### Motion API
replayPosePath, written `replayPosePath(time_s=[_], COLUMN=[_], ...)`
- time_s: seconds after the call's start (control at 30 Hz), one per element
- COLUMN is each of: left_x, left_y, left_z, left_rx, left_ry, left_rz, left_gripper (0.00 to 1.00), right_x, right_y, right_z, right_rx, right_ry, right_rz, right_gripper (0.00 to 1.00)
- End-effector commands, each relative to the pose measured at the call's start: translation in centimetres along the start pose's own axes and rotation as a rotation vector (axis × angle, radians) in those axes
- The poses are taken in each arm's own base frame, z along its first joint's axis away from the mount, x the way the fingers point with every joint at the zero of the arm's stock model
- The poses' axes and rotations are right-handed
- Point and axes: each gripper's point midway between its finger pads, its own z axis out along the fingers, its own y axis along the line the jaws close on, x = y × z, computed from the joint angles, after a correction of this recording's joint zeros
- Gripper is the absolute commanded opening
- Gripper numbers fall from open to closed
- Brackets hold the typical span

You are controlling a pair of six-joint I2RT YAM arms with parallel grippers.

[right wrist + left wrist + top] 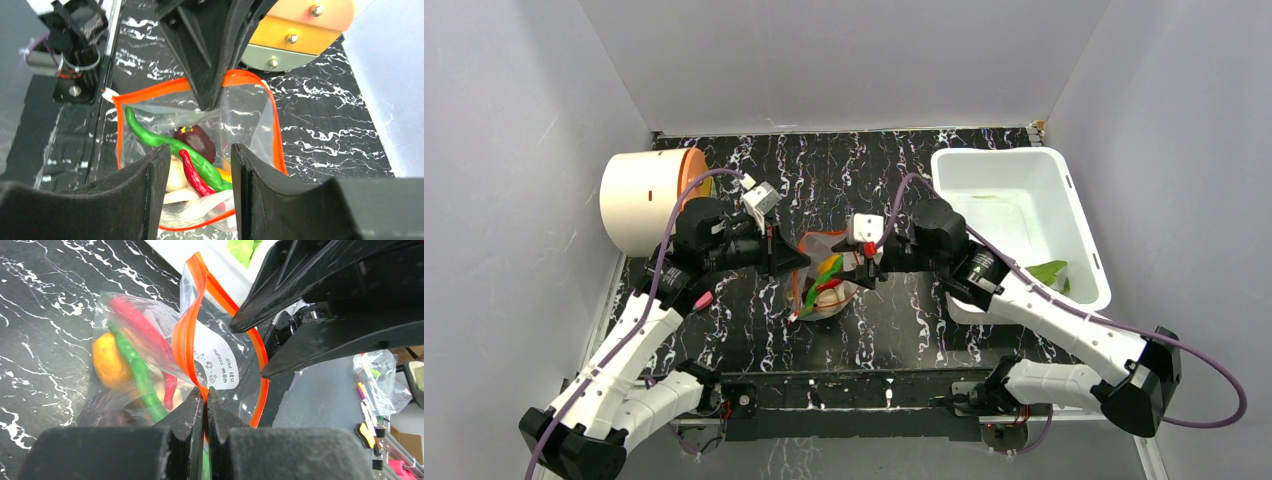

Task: Place the food in the zip-top bag and seal the zipper
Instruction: Zip the zipper food storage bag at the center of the board.

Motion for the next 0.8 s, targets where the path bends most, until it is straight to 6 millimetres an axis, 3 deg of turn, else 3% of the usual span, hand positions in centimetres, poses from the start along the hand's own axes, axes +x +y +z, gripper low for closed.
replayPosePath(time_s=[0.0,0.13,0.23,0.3,0.33,0.47,0.57,0.67,0.77], left_x=[-2.2,-2.6,-3.2,-4.0,-4.6,-6.5,-7.3,-7.9,-7.4], left_y=[-0.6,-0.3,0.5,1.1,1.4,2.0,2.4,2.2,1.2], left_z=[-0.2,0.4,0.5,0.4,0.4,0.2,0.2,0.2,0.6], left_rx=[0.004,0.010,-0.041,-0.088,-0.113,-0.161,-0.181,-0.171,-0.090], left_ry=[-0.059,-0.068,-0.086,-0.128,-0.154,-0.235,-0.261,-0.287,-0.263], left_rz=[0.069,0.059,0.034,0.001,-0.015,-0.044,-0.041,-0.037,0.057], left_gripper=[0.00,0.00,0.00,0.00,0.00,0.00,0.00,0.00,0.00], right_x=[-3.7,-2.4,-2.8,-3.3,-4.3,-4.6,-5.5,-6.1,-6.9], right_y=[-1.3,1.6,0.2,-1.4,-2.6,-3.5,-3.3,-4.6,-2.3], right_z=[-1.3,-2.1,-2.7,-3.2,-3.6,-4.9,-5.9,-7.4,-7.0], right_rx=[0.101,-0.027,0.092,0.210,0.276,0.393,0.415,0.524,0.356], right_ry=[-0.112,-0.066,-0.056,-0.051,-0.060,-0.009,-0.093,-0.138,-0.125], right_rz=[0.073,0.010,0.151,0.340,0.437,0.684,0.693,0.723,0.512], right_gripper=[0.47,0.49,0.50,0.49,0.46,0.37,0.42,0.44,0.52])
